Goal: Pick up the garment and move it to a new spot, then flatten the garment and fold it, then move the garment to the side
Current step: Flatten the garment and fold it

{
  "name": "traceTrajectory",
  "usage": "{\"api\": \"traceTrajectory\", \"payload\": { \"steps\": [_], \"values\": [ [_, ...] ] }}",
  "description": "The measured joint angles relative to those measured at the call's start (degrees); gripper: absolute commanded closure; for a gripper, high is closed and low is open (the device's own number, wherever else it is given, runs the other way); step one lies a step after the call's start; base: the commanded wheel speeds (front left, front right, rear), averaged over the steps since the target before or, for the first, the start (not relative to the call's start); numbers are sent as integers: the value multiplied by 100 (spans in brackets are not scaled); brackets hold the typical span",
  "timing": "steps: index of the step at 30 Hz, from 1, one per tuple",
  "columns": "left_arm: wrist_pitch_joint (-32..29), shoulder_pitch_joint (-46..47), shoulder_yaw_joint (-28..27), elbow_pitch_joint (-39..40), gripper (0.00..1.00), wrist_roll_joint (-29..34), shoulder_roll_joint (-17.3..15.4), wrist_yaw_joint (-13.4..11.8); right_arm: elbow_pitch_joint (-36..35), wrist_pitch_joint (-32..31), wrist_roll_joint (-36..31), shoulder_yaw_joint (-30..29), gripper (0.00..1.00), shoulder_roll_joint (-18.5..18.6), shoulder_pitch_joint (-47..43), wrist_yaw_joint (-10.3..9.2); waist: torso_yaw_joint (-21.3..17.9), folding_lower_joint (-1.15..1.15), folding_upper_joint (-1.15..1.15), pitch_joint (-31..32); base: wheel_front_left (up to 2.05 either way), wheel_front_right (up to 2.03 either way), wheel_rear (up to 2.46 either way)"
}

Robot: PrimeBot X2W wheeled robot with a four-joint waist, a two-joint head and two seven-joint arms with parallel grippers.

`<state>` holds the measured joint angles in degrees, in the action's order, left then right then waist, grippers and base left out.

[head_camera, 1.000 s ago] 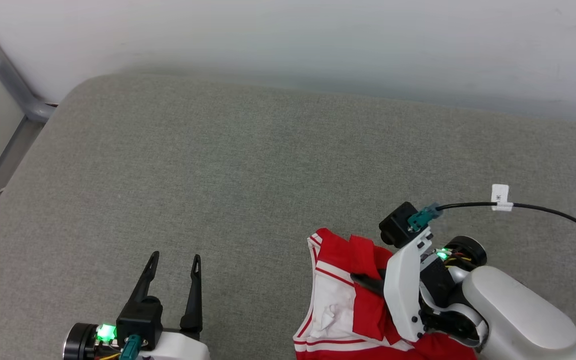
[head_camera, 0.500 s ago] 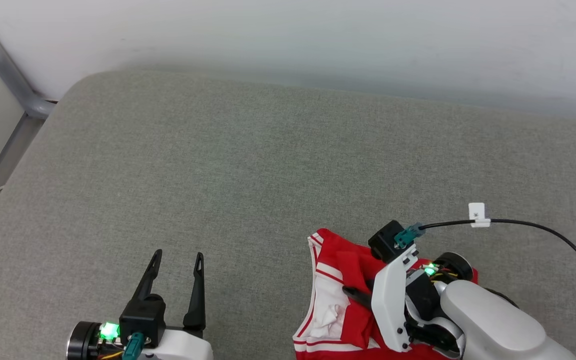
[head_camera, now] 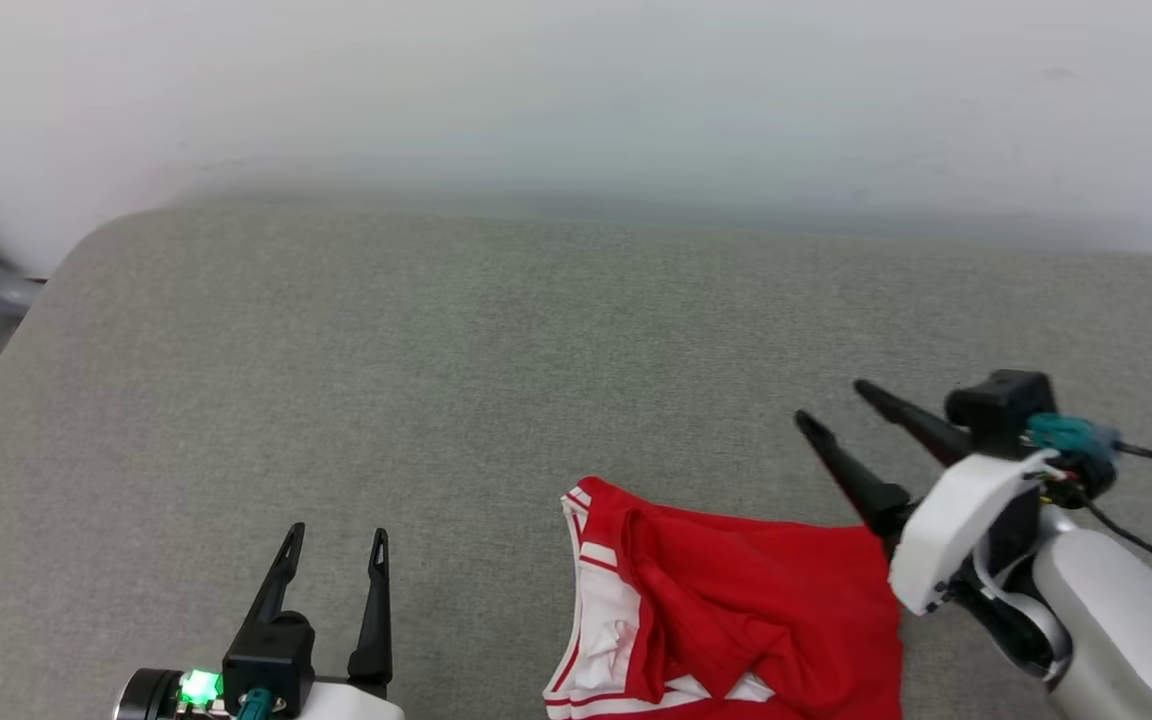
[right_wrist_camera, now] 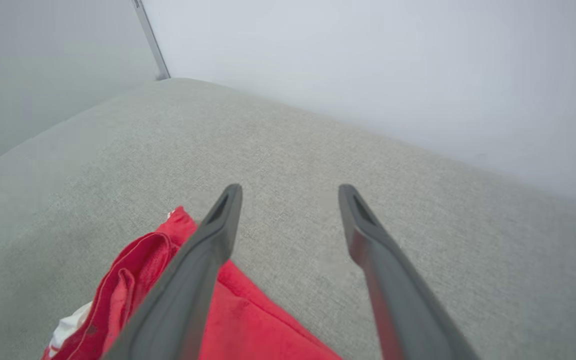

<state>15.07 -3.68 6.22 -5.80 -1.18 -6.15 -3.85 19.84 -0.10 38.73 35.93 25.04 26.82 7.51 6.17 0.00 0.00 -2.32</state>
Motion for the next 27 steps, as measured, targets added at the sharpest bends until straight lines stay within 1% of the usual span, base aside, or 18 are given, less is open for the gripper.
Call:
{"api": "traceTrajectory", "payload": {
  "steps": [3,6,12,14,16,18,22,27],
  "values": [
    [0,-49,-19,18,0,0,-15,-16,-109,371,-569,-641,0,-69,-292,1,-126,0,0,61,0,0,0],
    [0,-60,-38,25,0,0,-31,-18,-223,689,-1136,-1296,0,-259,-631,1,-234,0,0,128,0,0,0],
    [0,-67,-56,43,0,0,-54,-16,-604,1205,-2115,-2636,0,-855,-1341,0,-392,0,0,259,0,0,0],
    [0,-69,-69,51,0,0,-59,-18,-800,1311,-2430,-2940,0,-1053,-1570,1,-431,0,0,287,0,0,0],
    [0,-71,-77,58,0,0,-67,-19,-999,1382,-2583,-3250,0,-1271,-1797,1,-458,-1,0,309,0,0,0],
    [0,-77,-82,75,0,0,-73,-20,-1192,1428,-2744,-3464,0,-1445,-2018,0,-480,0,0,331,0,0,0],
    [0,-110,-76,105,0,1,-84,-26,-1478,1477,-2893,-3650,0,-1739,-2405,0,-515,0,0,378,0,0,0],
    [0,-177,-37,136,0,-2,-81,-16,-1729,1499,-3025,-3793,0,-1963,-2846,0,-503,0,0,441,0,0,0]
  ]
}}
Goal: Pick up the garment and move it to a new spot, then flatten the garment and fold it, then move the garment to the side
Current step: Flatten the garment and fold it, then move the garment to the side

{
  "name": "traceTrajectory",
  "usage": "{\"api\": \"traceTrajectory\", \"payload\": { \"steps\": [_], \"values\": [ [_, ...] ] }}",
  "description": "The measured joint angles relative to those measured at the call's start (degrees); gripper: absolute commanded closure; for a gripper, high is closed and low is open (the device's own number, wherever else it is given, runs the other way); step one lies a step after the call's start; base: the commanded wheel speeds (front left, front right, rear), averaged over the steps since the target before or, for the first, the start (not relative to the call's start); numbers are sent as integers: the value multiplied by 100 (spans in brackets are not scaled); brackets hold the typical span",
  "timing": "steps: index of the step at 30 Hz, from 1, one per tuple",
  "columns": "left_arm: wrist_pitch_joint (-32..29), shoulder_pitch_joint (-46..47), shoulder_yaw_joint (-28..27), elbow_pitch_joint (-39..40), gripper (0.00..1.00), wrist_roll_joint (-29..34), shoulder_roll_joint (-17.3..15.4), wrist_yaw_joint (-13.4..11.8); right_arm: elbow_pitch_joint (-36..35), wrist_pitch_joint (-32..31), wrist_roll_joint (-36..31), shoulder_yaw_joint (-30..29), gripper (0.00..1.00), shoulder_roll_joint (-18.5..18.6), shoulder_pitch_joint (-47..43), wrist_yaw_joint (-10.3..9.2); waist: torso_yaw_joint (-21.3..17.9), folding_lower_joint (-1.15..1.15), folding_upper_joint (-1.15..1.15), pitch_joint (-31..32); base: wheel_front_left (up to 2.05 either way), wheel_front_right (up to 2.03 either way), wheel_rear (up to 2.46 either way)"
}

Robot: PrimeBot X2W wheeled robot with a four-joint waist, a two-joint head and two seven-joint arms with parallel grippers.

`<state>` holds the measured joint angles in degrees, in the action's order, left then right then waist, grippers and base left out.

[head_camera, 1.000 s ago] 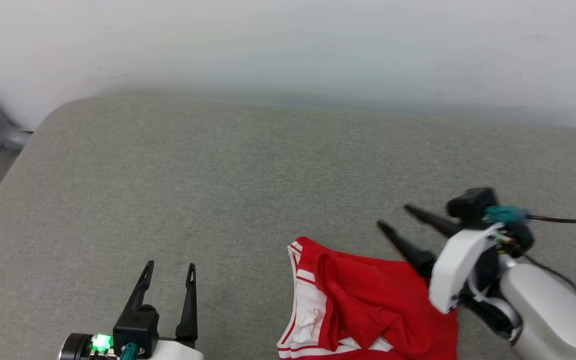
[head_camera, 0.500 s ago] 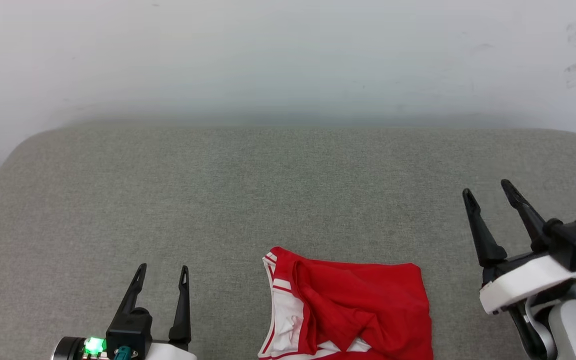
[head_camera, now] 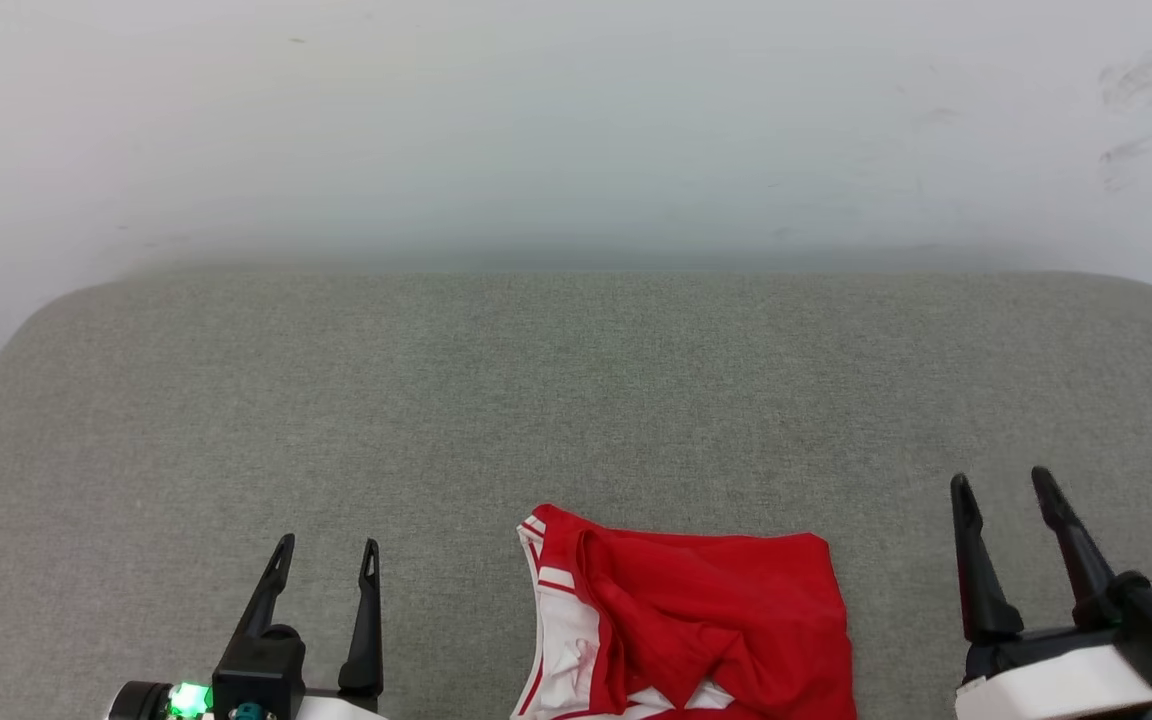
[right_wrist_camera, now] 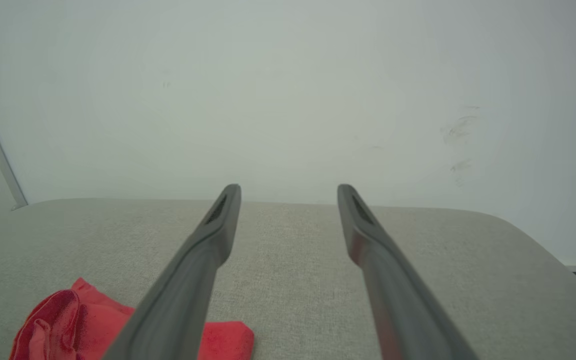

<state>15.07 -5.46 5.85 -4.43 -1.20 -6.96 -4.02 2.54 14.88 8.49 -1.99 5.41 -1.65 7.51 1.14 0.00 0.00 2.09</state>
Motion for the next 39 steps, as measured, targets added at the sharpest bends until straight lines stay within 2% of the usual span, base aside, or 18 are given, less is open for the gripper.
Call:
{"api": "traceTrajectory", "payload": {
  "steps": [13,33,35,39],
  "values": [
    [0,-107,14,54,0,-70,9,49,-53,5,172,26,0,-209,-651,0,31,0,0,65,0,0,0],
    [0,-104,-20,34,0,-92,9,78,31,14,115,31,0,-238,-556,0,108,0,0,63,0,0,0],
    [0,-103,-24,35,0,-92,10,79,-31,-46,120,-7,0,-190,-369,0,126,0,0,50,0,0,0],
    [0,-99,-27,35,0,-92,9,96,-162,-318,286,-112,0,140,74,0,183,0,0,20,0,0,0]
  ]
}}
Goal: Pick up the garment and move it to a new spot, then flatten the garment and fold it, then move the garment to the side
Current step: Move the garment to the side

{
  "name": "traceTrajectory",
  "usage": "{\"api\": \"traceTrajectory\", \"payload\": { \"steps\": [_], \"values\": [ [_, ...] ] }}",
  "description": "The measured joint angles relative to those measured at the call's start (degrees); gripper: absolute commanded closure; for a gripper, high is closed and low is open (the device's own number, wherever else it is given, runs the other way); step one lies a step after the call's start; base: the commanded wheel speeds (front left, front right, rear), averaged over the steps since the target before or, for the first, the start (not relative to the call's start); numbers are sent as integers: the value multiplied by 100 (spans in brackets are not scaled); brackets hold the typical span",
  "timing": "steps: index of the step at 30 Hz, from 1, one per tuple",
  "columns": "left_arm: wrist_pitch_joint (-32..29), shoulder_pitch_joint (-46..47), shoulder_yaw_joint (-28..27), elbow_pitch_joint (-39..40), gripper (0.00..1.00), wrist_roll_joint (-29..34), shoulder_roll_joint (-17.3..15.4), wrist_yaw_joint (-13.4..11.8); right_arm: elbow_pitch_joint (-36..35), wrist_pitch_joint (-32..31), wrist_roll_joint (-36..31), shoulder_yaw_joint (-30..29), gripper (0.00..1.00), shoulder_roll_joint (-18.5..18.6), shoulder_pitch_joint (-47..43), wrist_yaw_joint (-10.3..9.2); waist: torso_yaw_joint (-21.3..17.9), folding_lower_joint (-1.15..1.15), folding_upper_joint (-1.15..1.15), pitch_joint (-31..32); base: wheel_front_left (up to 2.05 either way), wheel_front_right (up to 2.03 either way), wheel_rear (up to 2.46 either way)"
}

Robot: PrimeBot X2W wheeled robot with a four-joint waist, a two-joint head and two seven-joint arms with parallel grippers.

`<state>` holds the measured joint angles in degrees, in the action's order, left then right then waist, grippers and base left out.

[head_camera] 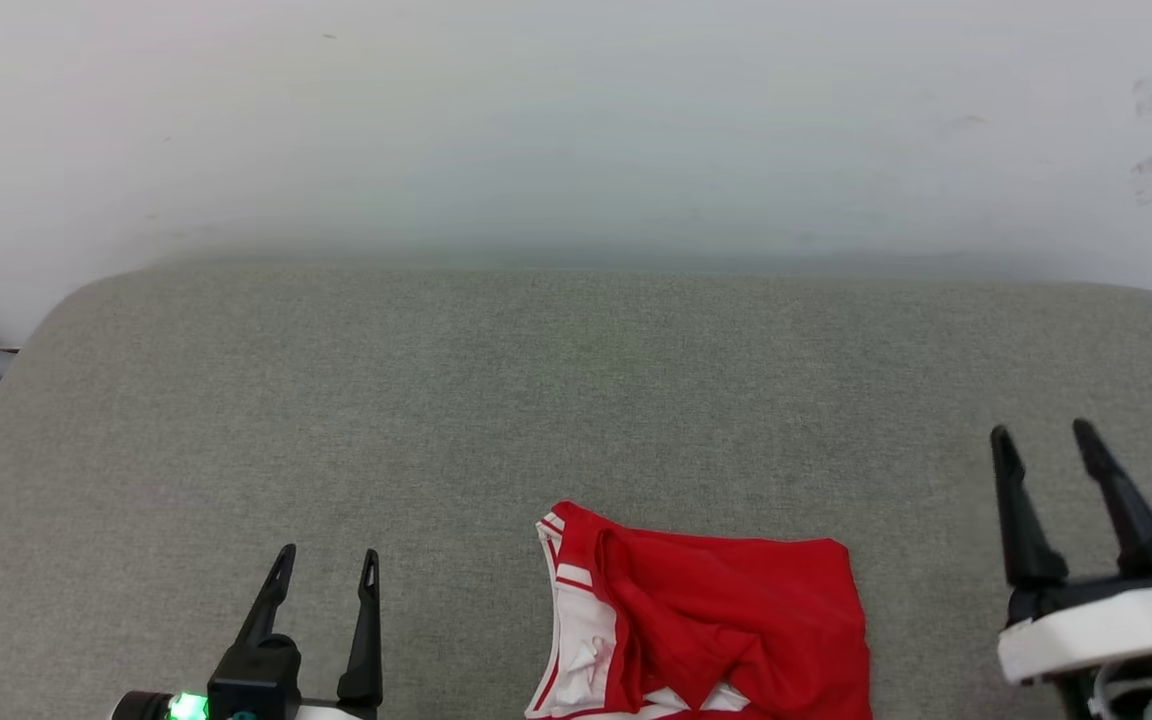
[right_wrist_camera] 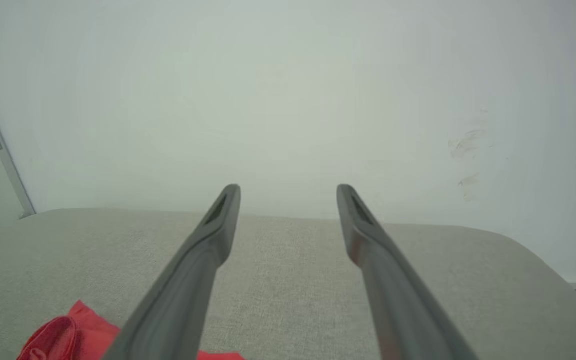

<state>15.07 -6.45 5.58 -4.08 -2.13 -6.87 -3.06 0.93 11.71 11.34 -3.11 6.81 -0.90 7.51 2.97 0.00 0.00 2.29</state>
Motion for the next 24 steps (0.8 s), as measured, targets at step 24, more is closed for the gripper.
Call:
{"api": "traceTrajectory", "payload": {
  "steps": [24],
  "values": [
    [0,119,123,-51,0,20,78,53,493,-5441,3312,1705,0,2319,1757,0,362,1,0,-248,0,0,0]
  ]
}}
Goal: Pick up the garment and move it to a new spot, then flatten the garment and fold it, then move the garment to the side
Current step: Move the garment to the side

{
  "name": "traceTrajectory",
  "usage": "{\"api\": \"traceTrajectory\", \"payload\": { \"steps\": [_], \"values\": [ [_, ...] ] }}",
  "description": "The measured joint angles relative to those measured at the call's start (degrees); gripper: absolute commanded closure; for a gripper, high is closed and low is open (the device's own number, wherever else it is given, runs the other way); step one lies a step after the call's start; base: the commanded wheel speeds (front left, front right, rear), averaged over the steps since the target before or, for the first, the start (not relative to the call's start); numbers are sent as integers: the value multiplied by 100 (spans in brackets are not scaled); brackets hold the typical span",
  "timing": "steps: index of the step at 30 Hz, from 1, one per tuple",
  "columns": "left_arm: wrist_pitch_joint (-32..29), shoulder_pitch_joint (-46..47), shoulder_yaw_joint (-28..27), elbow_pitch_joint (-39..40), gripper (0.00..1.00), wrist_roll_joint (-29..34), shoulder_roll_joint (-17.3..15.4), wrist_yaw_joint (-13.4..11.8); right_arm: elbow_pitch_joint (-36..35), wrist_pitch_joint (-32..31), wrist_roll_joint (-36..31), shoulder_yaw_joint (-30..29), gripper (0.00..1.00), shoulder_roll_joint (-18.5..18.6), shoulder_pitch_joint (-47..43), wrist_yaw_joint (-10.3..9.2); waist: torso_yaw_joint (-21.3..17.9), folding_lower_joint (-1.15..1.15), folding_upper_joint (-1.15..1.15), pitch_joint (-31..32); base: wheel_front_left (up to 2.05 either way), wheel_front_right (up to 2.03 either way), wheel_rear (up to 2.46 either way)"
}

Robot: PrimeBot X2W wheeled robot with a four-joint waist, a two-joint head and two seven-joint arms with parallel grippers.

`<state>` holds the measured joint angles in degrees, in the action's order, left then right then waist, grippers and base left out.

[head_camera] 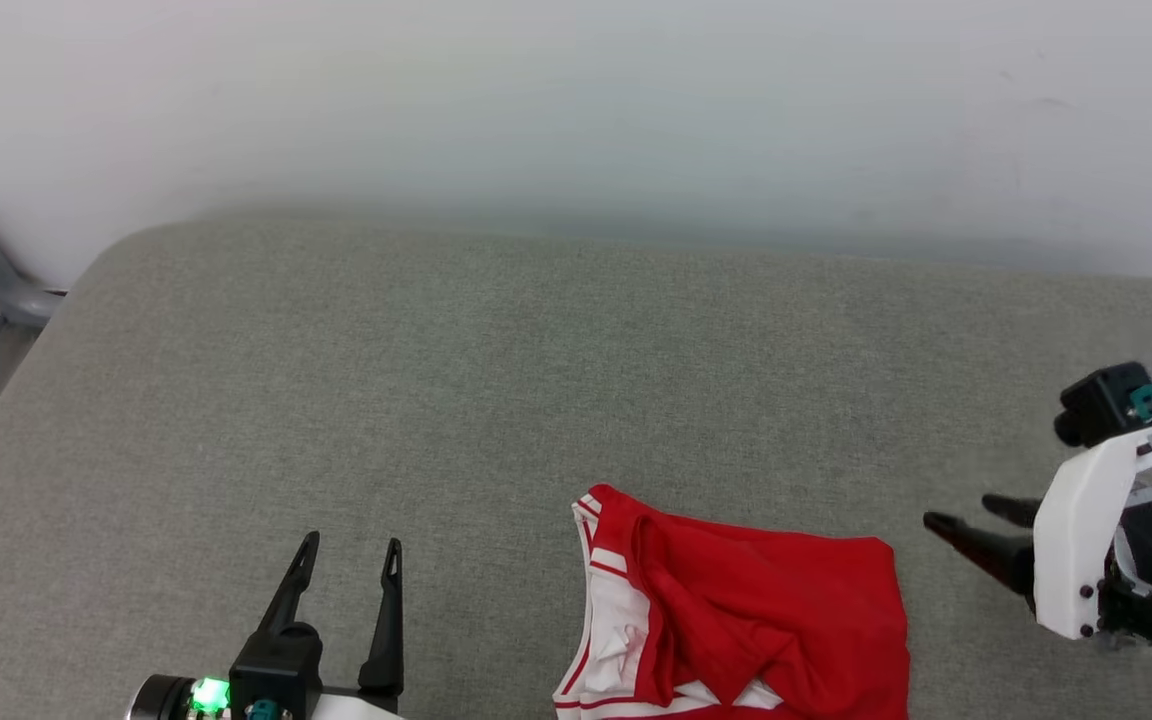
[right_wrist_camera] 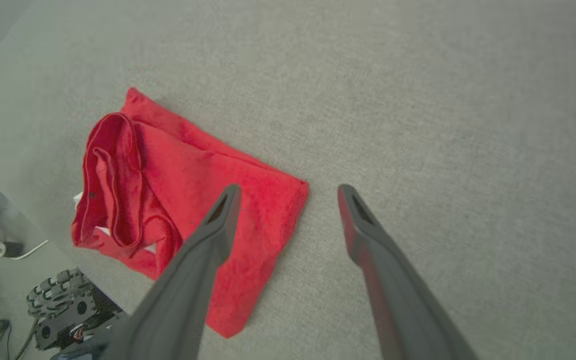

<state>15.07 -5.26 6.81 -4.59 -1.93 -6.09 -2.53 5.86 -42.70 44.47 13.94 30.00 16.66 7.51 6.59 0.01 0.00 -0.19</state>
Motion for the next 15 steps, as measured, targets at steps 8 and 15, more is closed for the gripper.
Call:
{"api": "traceTrajectory", "payload": {
  "steps": [8,15],
  "values": [
    [0,169,43,23,0,1,51,12,124,-667,466,378,0,121,-283,0,156,0,0,-292,0,0,0],
    [0,384,92,16,0,15,79,60,479,-511,661,653,0,3,-289,0,314,0,0,-627,0,0,0]
  ]
}}
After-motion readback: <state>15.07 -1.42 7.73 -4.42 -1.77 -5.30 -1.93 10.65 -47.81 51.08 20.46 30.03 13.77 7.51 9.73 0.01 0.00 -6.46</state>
